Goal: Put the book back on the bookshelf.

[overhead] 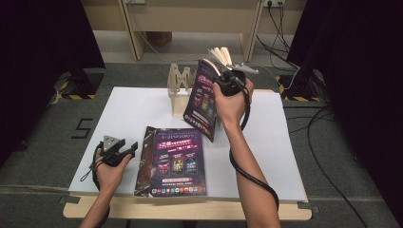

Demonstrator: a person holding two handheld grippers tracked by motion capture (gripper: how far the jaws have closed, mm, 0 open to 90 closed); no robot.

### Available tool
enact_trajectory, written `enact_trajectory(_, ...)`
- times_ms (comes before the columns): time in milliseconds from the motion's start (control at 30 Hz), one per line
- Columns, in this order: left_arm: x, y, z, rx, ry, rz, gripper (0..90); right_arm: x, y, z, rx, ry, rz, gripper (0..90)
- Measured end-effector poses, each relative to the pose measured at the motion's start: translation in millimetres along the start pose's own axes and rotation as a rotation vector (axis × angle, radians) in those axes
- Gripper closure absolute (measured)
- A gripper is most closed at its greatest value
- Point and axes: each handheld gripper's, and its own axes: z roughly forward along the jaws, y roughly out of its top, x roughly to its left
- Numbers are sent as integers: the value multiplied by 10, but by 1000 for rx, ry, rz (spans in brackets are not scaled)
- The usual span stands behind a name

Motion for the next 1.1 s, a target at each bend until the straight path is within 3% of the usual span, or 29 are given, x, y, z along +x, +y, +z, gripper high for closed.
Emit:
enact_trajectory(167,-1,0,2,-1,0,-2,416,-29,18,39,5,-22,5,728)
enact_trajectory(400,1,0,1,0,0,-3,416,-38,20,78,28,-56,-13,834)
enact_trajectory(533,-2,1,4,1,-1,-1,416,-44,34,60,28,-46,-11,846)
enact_trajectory(800,1,0,1,0,-1,-2,418,31,35,-13,-37,12,-12,851)
enact_trajectory(1100,4,1,2,1,-2,-4,419,126,129,-25,-124,3,-46,853)
